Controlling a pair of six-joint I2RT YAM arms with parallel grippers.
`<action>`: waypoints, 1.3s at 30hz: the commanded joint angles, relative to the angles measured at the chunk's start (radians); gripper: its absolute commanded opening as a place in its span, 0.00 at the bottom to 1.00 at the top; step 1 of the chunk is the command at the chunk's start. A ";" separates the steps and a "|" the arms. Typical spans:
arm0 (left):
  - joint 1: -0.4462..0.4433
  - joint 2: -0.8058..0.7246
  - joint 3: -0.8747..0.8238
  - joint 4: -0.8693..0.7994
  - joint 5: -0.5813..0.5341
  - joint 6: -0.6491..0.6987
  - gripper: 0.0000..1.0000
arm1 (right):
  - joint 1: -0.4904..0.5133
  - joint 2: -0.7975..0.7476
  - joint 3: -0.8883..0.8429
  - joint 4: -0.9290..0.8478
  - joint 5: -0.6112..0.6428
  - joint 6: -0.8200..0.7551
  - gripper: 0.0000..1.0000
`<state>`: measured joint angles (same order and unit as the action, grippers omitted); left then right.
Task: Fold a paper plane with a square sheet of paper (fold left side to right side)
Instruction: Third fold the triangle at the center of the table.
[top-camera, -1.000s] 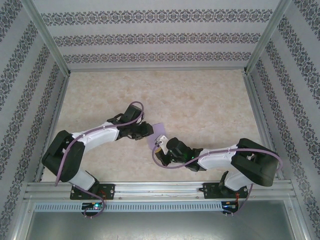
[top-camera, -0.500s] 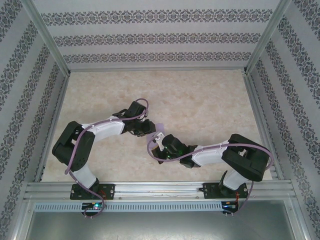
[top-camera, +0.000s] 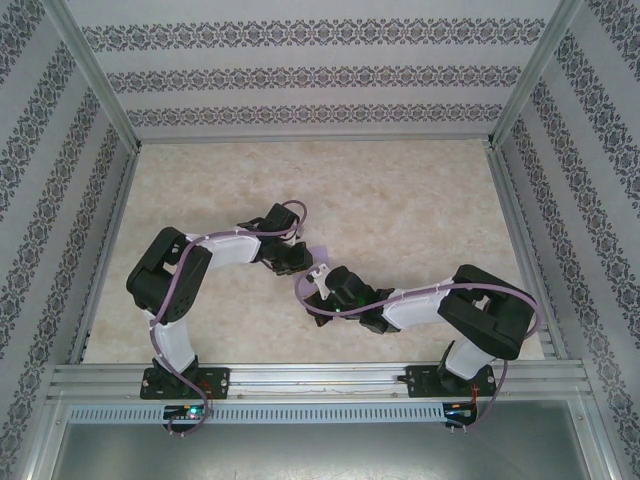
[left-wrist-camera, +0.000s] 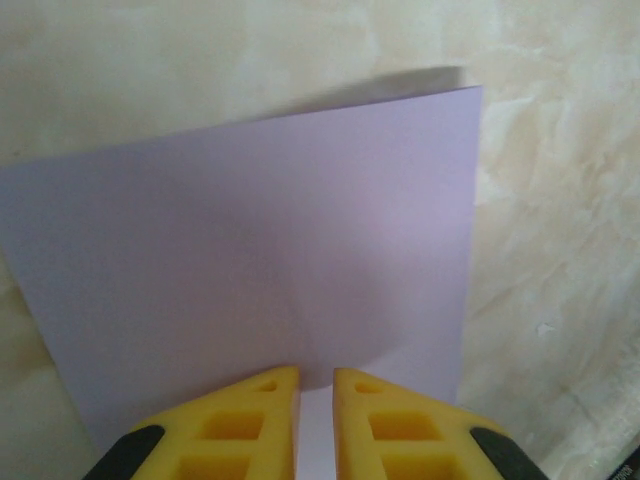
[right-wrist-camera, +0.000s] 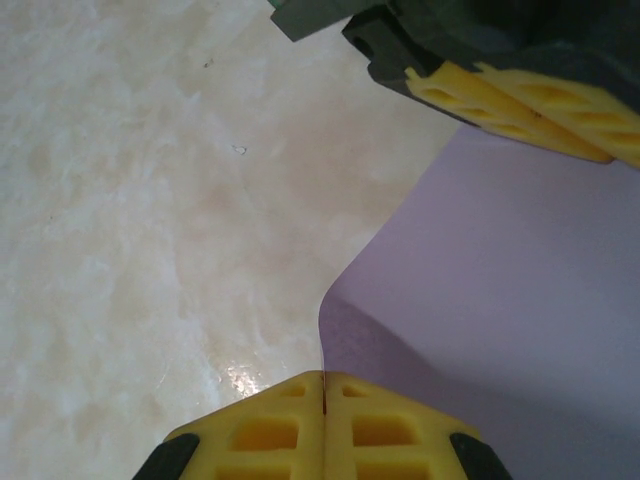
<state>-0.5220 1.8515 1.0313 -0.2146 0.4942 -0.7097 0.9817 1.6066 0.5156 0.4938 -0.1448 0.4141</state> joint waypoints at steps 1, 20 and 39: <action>0.013 0.018 0.028 -0.040 0.003 0.044 0.14 | -0.016 0.024 0.021 0.044 -0.046 0.032 0.00; 0.013 0.060 0.013 -0.072 -0.042 0.095 0.08 | -0.128 0.024 0.009 0.046 -0.128 0.141 0.00; 0.012 0.064 0.010 -0.060 -0.034 0.083 0.07 | -0.210 0.012 0.019 -0.029 -0.099 0.112 0.00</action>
<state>-0.5213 1.8702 1.0462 -0.2226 0.4938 -0.6388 0.7811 1.6279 0.5159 0.4805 -0.2523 0.5438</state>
